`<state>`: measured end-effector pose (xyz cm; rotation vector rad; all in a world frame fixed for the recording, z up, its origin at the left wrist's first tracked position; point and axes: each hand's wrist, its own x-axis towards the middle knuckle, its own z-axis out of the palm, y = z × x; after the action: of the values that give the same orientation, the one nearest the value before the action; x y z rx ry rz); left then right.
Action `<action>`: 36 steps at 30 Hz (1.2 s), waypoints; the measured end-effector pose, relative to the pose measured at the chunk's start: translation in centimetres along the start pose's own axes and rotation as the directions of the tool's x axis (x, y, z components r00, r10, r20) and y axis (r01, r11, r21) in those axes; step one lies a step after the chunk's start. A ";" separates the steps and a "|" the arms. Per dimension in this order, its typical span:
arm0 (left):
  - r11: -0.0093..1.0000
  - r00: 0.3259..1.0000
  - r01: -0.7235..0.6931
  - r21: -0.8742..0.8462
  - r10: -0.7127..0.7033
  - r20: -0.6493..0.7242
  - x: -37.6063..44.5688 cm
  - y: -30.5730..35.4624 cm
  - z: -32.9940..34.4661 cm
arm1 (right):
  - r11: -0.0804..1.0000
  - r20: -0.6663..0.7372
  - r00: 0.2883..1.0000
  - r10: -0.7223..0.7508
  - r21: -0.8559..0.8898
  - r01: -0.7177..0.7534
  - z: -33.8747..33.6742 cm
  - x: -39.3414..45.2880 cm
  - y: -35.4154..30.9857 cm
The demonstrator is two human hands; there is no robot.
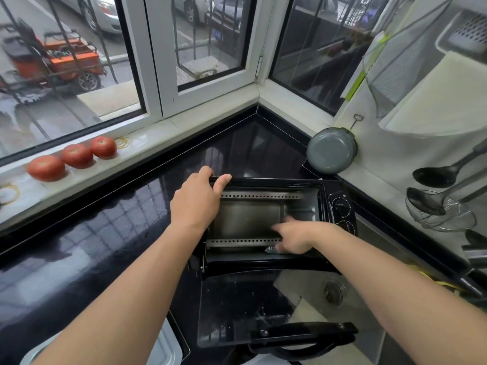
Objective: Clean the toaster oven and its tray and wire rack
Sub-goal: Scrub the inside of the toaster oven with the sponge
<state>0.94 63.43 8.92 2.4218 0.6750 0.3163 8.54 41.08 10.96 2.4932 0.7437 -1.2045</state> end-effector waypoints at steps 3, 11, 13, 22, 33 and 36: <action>1.000 1.000 0.013 -0.006 -0.013 -0.012 -0.1 -0.1 0.0 | 0.999 -0.016 1.000 0.001 -0.033 -0.002 -0.1 1.3 0.1; 1.000 0.998 -0.007 -0.009 0.006 -0.057 -0.8 0.0 -0.1 | 0.998 0.078 0.996 0.046 -0.056 -0.042 -0.8 4.9 0.2; 1.000 0.998 -0.014 -0.007 0.014 -0.059 -1.1 0.0 -0.1 | 0.998 0.079 0.996 0.048 0.030 -0.051 -1.3 6.0 0.2; 1.000 0.997 -0.017 0.007 0.017 -0.070 -1.2 0.1 -0.1 | 0.997 0.056 0.995 -0.079 0.021 0.078 -0.2 8.8 -1.5; 1.000 0.998 -0.014 0.000 0.013 -0.063 -0.9 0.1 -0.1 | 0.988 0.190 0.978 0.083 0.110 -0.106 -1.4 8.1 -1.8; 1.000 0.998 -0.008 0.004 0.008 -0.067 -0.8 0.2 -0.1 | 0.997 0.220 0.974 0.051 0.045 -0.062 -1.6 8.3 -1.5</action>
<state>0.31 62.93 9.05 2.4277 0.6954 0.4008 13.04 45.80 5.34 2.3527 0.5876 -1.4648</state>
